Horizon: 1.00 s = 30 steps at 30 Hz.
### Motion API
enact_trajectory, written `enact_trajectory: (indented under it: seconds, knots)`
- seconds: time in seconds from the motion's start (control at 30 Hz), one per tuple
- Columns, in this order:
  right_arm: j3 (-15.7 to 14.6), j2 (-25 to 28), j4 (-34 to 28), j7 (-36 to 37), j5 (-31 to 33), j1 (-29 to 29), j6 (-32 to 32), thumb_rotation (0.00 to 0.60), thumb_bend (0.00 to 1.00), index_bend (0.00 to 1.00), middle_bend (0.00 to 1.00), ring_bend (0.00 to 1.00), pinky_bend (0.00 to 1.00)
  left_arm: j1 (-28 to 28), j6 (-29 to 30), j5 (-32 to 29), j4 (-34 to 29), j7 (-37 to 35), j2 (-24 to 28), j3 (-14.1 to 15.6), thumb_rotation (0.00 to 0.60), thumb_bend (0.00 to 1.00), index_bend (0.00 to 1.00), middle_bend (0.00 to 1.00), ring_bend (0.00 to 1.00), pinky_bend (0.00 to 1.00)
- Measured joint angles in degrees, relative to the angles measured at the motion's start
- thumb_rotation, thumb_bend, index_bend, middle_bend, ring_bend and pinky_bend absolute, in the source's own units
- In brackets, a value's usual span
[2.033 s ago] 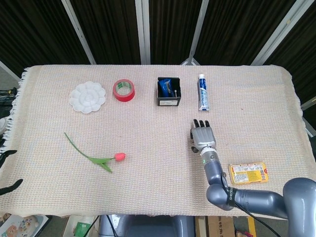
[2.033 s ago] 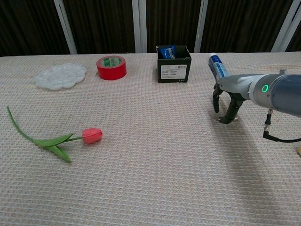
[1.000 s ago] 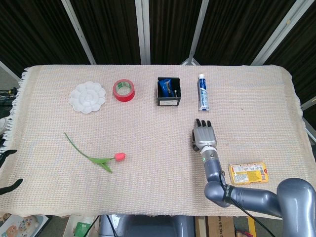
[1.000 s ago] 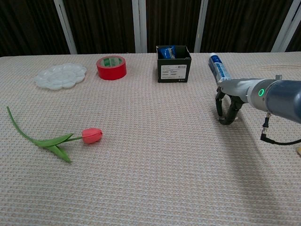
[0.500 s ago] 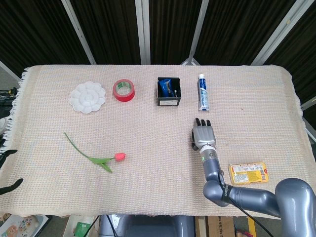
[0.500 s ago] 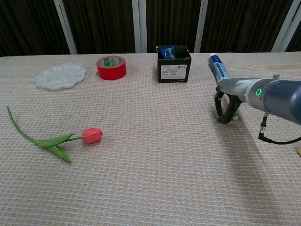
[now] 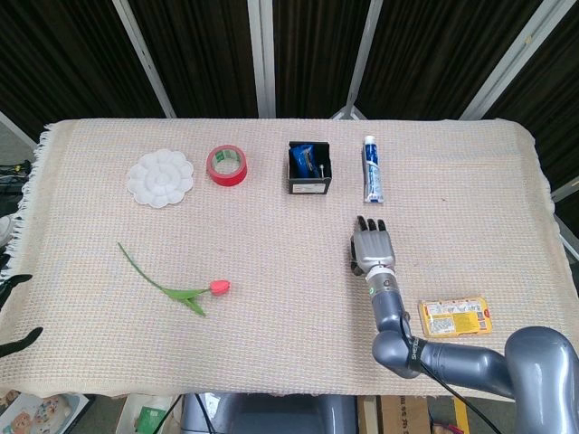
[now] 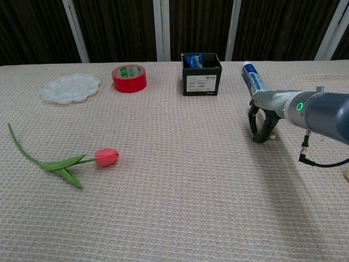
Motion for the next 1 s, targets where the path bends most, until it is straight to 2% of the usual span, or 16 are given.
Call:
enact_trajectory:
  seconds: [0.57,0.8,1.0]
  knots:
    - [-0.2,0.2,0.1,-1.2,0.9,0.5,-0.8,0.6,0.34,0.57,0.03,0.06,0.04,0.1,0.2,0.1,0.0,0.1,0.0,0.0,0.6,0.25,0.25,0.0,0.0,0.0]
    - [-0.1,0.1,0.2,-0.8,0.9,0.4,-0.9,0.6,0.39,0.58,0.03,0.06,0.04,0.1,0.3,0.3,0.0,0.1,0.0,0.0,0.6,0.25,0.25,0.0,0.0,0.0]
    - [0.1,0.3,-0.5,-0.4,0.3,0.4,-0.5,0.6,0.39,0.6,0.03,0.06,0.04,0.1,0.3,0.3,0.0,0.0,0.0,0.0,0.6,0.25,0.26,0.0,0.0,0.0]
